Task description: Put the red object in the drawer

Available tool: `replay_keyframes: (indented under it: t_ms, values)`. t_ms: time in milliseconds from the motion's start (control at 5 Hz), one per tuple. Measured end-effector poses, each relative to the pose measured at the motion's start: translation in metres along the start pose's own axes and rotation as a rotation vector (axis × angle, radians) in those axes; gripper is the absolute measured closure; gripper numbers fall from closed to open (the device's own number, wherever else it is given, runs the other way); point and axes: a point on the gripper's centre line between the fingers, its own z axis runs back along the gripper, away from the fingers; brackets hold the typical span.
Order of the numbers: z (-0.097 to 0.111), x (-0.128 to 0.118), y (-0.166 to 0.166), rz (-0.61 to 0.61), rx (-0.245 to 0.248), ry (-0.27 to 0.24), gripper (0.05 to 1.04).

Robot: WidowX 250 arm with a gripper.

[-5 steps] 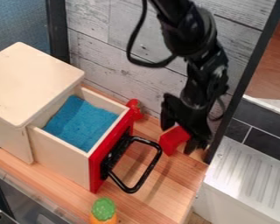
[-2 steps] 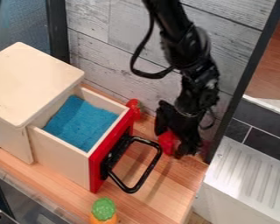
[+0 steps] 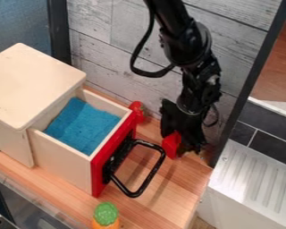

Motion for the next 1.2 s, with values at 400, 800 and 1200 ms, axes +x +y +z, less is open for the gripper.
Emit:
replay_keyframes:
  t_ms: [400,800,1200]
  values:
    - [0.025,-0.009,-0.006,0.002,-0.008,-0.034,0.812]
    - [0.112,-0.017,-0.009,0.011,-0.046,-0.233,0.817]
    - [0.166,-0.073,0.028,0.152,0.005,-0.255,0.817]
